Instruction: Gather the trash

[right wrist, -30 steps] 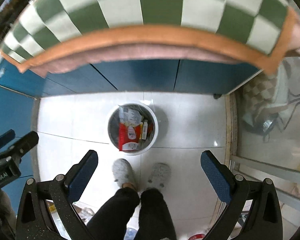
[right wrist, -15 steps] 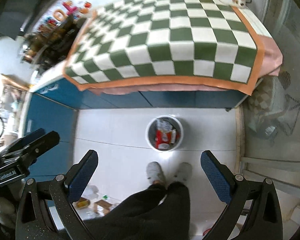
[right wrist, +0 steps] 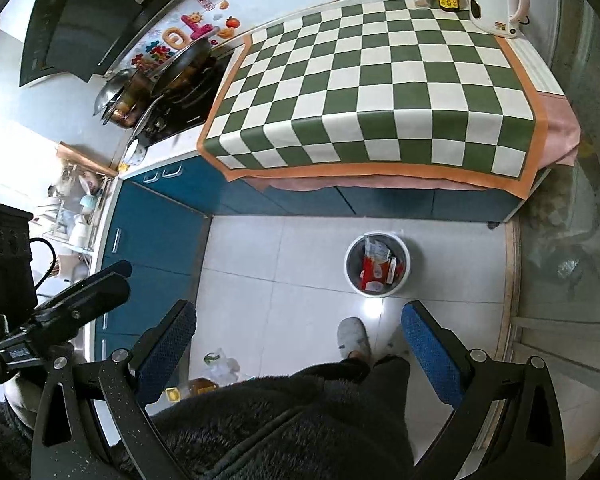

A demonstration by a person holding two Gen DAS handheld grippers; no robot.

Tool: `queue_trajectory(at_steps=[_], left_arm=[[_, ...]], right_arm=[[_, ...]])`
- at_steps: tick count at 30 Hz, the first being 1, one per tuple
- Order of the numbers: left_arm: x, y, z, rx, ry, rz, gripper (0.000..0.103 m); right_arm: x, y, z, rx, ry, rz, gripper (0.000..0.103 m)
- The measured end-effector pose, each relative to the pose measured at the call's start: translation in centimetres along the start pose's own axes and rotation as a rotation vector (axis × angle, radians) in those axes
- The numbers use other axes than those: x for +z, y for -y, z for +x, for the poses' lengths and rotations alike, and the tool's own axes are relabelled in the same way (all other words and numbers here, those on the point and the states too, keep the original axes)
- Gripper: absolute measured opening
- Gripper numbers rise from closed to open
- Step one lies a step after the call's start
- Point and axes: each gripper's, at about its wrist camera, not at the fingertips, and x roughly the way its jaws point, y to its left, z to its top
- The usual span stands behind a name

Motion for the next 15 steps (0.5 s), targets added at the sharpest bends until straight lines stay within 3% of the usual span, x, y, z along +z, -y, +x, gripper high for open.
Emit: queue_trajectory(at_steps=[15], left_arm=[[-0.29,-0.19,-0.54,0.014,-0.007,0.017,0.103]], right_arm=[[0.44,-0.63,-0.05,0.014,-0.025,-0.006,0.103]])
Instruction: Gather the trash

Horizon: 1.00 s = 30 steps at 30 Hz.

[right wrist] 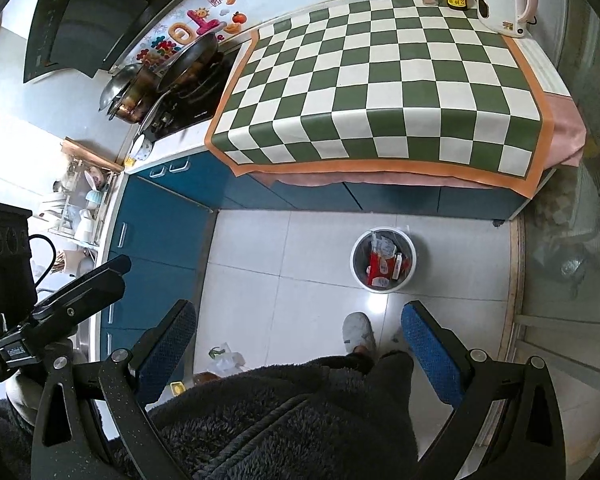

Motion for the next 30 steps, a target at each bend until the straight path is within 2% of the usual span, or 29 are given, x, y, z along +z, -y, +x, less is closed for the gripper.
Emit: queue_trajectory(at_steps=[30], left_arm=[[-1.3,0.5,0.6,0.014,-0.038,0.024,0.103]], right_arm=[[-1.4,0.8,-0.7,-0.021,-0.017,-0.007,0.103]])
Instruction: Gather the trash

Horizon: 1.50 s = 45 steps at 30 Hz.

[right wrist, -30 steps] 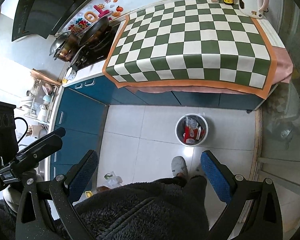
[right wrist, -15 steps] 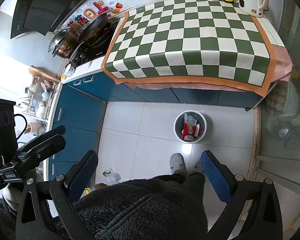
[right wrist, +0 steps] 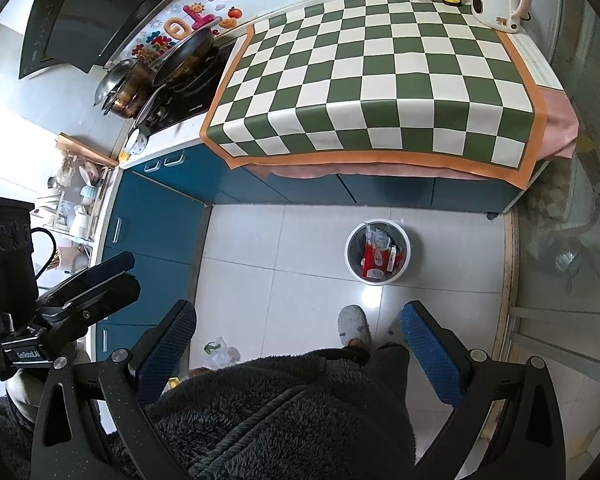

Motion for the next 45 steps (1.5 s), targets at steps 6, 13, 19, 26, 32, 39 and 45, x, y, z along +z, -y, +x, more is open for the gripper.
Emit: queue_trajectory(at_steps=[6,13,19,26,32,39,45], left_arm=[[0.3,0.3,0.2,-0.002,-0.003,0.008,0.103],[0.4,0.6,0.3,-0.002,-0.002,0.009,0.103],[0.7,0.9,0.3,-0.003,0.0,0.013,0.103],[0.9,1.0,0.2,-0.004,0.002,0.014,0.103],[1.1,0.9,0.0,-0.005,0.002,0.018,0.103],[1.9,0.8,-0.4,-0.006,0.004,0.021,0.103],[1.9,0.8,-0.4,-0.008,0.005,0.024,0.103]], right_arm=[[-0.2,-0.1,-0.3,-0.006,0.006,0.01,0.103],[-0.1,-0.1,-0.8,-0.008,0.011,0.018,0.103],[-0.1,-0.1,-0.7,-0.008,0.011,0.014,0.103],[-0.2,-0.2,-0.7,-0.009,0.011,0.015,0.103],[-0.2,-0.2,-0.7,-0.009,0.011,0.013,0.103],[-0.1,-0.2,-0.7,-0.009,0.014,0.014,0.103],[-0.1,-0.3,-0.7,-0.01,0.014,0.015,0.103]])
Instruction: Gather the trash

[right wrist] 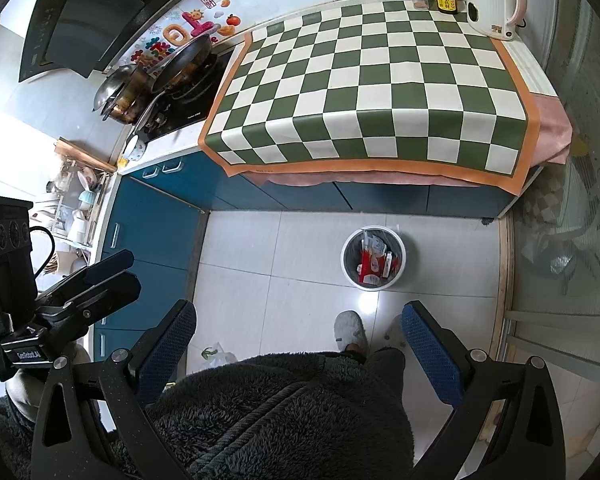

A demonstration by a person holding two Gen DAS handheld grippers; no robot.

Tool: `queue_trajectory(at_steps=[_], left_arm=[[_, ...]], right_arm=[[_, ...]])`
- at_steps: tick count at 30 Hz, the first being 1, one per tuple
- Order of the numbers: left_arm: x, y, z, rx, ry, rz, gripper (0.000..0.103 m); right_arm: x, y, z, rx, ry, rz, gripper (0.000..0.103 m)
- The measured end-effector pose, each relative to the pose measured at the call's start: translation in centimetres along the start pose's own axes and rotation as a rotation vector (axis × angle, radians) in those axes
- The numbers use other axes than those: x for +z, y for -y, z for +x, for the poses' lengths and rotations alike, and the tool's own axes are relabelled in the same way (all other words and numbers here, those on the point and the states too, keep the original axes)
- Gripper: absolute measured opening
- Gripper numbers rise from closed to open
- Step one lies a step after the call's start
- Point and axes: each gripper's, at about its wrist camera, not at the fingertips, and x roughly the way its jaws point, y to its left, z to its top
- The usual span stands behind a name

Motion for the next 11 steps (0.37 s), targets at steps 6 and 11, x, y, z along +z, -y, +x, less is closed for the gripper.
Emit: queue_trajectory(at_steps=[6,11], left_arm=[[-0.09,-0.09,-0.01,-0.003,-0.001,0.002,0.103],[0.49,-0.06,-0.38,0.0,0.011,0.007,0.103]], right_arm=[[-0.01,0.06,-0.09,0.0,0.002,0.0,0.103],[0.01,0.04,-0.13,0.001,0.003,0.0,0.103]])
